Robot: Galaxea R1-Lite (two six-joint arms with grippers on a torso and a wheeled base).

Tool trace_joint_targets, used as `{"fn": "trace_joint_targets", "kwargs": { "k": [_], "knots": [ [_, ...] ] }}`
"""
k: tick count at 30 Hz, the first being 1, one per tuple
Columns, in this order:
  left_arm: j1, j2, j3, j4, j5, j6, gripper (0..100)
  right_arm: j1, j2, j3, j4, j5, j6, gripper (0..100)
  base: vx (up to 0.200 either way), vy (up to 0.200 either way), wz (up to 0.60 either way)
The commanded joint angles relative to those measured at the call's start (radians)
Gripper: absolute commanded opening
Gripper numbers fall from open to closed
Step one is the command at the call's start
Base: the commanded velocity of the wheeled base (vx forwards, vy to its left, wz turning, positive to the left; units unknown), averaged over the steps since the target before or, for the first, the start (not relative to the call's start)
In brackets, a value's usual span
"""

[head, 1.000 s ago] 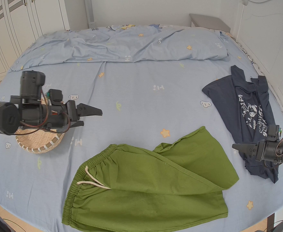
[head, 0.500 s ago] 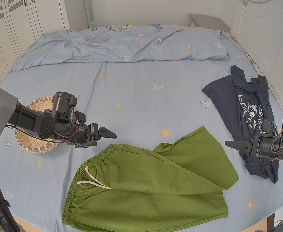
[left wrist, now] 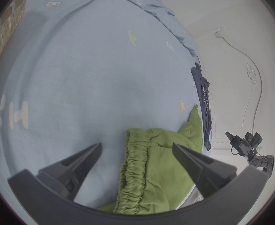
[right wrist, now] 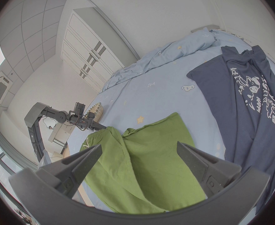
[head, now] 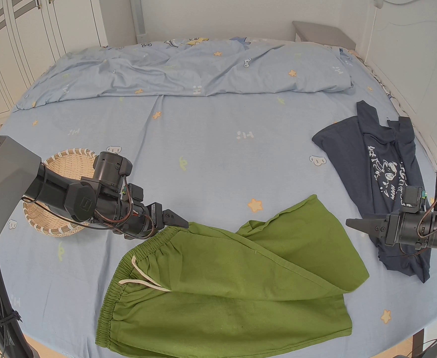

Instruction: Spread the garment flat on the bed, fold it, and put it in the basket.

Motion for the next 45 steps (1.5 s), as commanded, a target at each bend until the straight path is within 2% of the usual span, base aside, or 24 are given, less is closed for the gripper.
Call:
{"fn": "trace_joint_targets", "kwargs": {
  "k": [1,8,18,31,40,45],
  "knots": [
    [-0.005,-0.003,0.000,0.012,0.000,0.001,0,-0.001,0.008,0.000,-0.002,0.000,0.000,100,0.000,0.000,0.00],
    [-0.007,-0.011,-0.003,0.059,-0.002,0.024,0,-0.004,0.022,0.000,-0.006,-0.004,-0.001,100,0.000,0.000,0.00],
    [0.013,-0.062,-0.009,0.052,0.000,0.024,0,-0.008,0.022,-0.002,-0.006,-0.003,-0.001,100,0.000,0.000,0.00],
    [0.111,-0.126,-0.013,0.030,-0.002,0.022,0,-0.019,0.028,-0.009,-0.004,-0.003,0.002,100,0.000,0.000,0.00],
    [0.133,-0.124,-0.013,0.013,-0.002,0.022,0,-0.088,0.160,-0.025,-0.012,-0.001,0.000,100,0.000,0.000,0.00],
    [0.139,-0.120,-0.018,-0.002,0.000,0.020,0,-0.148,0.261,-0.025,-0.085,0.010,-0.003,100,0.000,0.000,0.00]
  ]
}}
